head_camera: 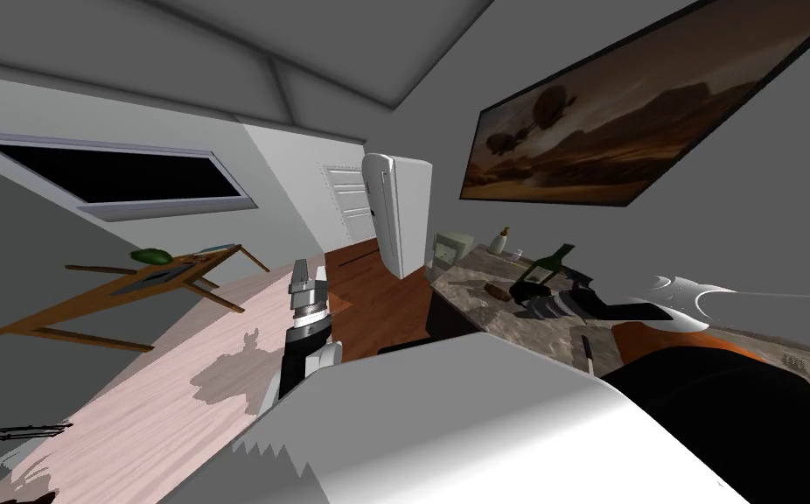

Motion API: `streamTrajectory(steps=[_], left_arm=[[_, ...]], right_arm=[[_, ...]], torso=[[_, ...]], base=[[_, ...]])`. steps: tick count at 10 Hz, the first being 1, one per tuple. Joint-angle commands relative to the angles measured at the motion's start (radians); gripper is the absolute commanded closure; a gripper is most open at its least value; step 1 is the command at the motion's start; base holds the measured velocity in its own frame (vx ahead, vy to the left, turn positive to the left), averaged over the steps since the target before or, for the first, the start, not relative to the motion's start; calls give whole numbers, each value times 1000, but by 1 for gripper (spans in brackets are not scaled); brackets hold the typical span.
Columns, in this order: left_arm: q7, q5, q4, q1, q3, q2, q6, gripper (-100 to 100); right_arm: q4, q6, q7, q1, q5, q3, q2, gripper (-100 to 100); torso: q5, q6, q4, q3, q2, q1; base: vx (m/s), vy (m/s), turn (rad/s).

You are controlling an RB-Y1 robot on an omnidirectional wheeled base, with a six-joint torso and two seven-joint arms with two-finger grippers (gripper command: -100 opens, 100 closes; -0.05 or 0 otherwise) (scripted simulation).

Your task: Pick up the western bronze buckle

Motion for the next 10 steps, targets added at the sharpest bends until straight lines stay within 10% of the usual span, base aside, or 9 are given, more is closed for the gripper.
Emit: streamTrajectory(steps=[1, 3, 4, 5, 10], left_arm=[[0, 0, 0, 0, 0, 0, 0, 0], [0, 0, 0, 0, 0, 0, 0, 0], [0, 0, 0, 0, 0, 0, 0, 0], [0, 0, 0, 0, 0, 0, 0, 0], [0, 0, 0, 0, 0, 0, 0, 0]], right_arm=[[11, -8, 3, 5, 9, 6, -38, -100], [7, -8, 10, 15, 7, 8, -47, -100], [9, -11, 12, 15, 8, 8, -49, 0], [24, -10, 49, 25, -26, 15, -40, -100], [60, -7, 142, 50, -110, 35, -17, -100]], torso=[[0, 0, 0, 0, 0, 0], [0, -2, -1, -4, -7, 0], [-1, -1, -1, -3, -4, -1], [-1, 0, 0, 0, 0, -2], [-1, 0, 1, 2, 3, -1]], base=[[95, 35, 213], [116, 26, 198], [12, 2, -11], [1, 14, 40], [-8, 23, 35]])
